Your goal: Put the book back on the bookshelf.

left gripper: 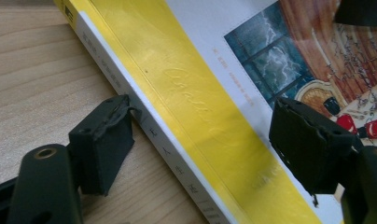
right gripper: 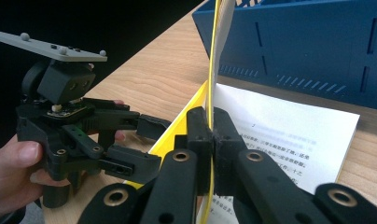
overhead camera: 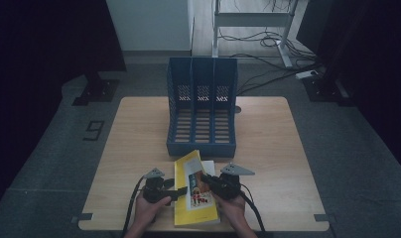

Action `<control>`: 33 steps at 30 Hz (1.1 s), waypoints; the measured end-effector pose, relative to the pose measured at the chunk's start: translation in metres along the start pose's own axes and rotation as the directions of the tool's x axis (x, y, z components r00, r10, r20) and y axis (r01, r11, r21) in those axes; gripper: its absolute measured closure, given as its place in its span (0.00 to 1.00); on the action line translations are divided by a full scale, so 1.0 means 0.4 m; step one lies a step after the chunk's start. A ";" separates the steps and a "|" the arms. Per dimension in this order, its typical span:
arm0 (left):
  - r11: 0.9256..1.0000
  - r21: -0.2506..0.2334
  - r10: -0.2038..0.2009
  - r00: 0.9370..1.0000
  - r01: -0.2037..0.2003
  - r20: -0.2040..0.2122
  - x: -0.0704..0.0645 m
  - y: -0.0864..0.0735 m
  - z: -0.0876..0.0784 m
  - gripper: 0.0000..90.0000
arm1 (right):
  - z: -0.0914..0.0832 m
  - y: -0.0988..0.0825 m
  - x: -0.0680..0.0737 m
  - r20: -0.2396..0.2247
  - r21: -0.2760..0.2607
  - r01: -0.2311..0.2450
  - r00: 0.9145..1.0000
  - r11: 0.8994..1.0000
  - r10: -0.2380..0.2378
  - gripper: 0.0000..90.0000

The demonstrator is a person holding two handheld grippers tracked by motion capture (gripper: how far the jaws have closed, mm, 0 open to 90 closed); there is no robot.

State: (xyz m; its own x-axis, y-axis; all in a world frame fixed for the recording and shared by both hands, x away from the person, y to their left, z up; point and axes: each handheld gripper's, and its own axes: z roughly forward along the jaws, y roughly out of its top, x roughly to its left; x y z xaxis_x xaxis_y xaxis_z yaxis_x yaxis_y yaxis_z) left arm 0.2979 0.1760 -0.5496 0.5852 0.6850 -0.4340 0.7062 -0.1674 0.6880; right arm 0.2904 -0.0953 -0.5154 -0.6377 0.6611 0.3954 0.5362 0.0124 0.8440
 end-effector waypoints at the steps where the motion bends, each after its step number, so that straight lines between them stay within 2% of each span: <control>1: 1.000 0.000 0.000 1.000 0.000 0.000 0.000 0.000 0.000 0.24 | -0.001 0.001 0.001 -0.001 -0.004 0.000 1.000 1.000 0.000 0.98; 17: 1.000 -0.006 -0.020 0.999 0.021 0.032 0.001 -0.001 0.004 0.24 | -0.016 0.012 0.007 -0.005 -0.030 0.012 1.000 0.999 -0.012 0.98; 23: 1.000 -0.011 -0.021 0.999 0.022 0.029 -0.002 -0.001 0.007 0.24 | -0.018 0.013 0.009 -0.004 -0.039 0.013 1.000 0.999 -0.013 0.98; 29: 0.999 -0.016 -0.030 0.999 0.030 0.033 -0.004 -0.002 0.010 0.24 | -0.013 0.008 0.003 0.008 -0.019 0.018 1.000 1.000 -0.018 0.97; 33: 0.999 -0.021 -0.041 0.999 0.041 0.034 -0.006 -0.001 0.012 0.23 | -0.006 0.000 -0.010 0.019 0.004 0.001 1.000 1.000 -0.001 0.97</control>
State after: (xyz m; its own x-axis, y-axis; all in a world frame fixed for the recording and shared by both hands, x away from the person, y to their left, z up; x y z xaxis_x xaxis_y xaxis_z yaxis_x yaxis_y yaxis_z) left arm 0.2980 0.1711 -0.5518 0.5692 0.6666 -0.4813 0.7215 -0.1242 0.6812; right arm 0.2915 -0.0998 -0.5159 -0.6274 0.6754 0.3875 0.5377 0.0159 0.8430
